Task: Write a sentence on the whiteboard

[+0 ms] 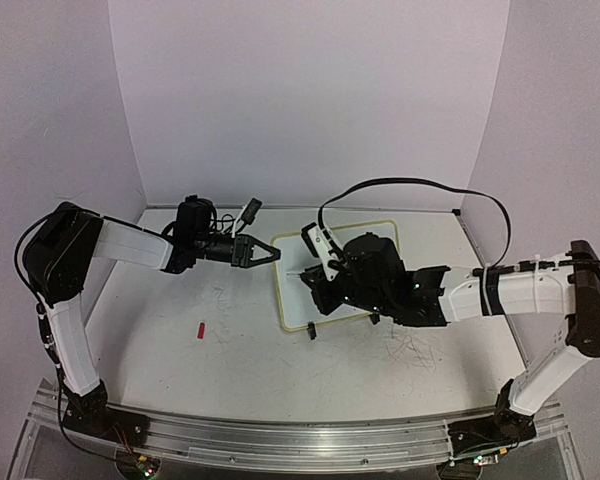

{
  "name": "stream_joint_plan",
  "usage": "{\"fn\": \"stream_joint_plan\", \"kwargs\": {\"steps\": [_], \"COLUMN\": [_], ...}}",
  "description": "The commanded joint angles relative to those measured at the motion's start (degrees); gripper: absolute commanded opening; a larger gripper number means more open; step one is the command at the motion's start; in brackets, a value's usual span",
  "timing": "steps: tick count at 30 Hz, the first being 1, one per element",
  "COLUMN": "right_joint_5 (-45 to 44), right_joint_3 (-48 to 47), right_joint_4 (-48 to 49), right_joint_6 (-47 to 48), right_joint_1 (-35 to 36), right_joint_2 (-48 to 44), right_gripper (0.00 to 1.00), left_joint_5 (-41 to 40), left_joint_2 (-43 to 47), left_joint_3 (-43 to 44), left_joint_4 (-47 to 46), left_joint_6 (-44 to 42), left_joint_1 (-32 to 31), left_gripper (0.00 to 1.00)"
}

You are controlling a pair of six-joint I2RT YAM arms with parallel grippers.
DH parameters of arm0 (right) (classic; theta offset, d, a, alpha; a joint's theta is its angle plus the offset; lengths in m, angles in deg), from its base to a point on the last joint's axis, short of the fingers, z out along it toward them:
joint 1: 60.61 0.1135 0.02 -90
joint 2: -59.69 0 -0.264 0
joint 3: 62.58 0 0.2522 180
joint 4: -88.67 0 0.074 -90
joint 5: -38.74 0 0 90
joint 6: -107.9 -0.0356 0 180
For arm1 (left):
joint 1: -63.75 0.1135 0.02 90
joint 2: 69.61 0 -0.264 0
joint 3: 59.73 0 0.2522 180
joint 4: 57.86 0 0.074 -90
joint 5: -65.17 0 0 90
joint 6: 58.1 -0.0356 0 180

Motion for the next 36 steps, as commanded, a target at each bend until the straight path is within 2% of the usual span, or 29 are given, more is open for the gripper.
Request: {"fn": "stream_joint_plan", "kwargs": {"steps": [1,36], "right_joint_5": [-2.1,-5.6], "right_joint_3": [-3.8,-5.1], "right_joint_4": [4.7,6.3], "right_joint_6": [1.8,2.1], "right_joint_1": [0.1,-0.6], "right_joint_2": [1.9,6.1], "right_gripper": [0.00,0.00], "left_joint_5": [0.7,0.9], "left_joint_2": [0.3,0.3], "left_joint_3": [-0.2,-0.1], "left_joint_4": [0.1,0.1], "left_joint_6": [0.9,0.9], "left_joint_1": [-0.5,-0.5], "left_gripper": [0.00,0.00]}}
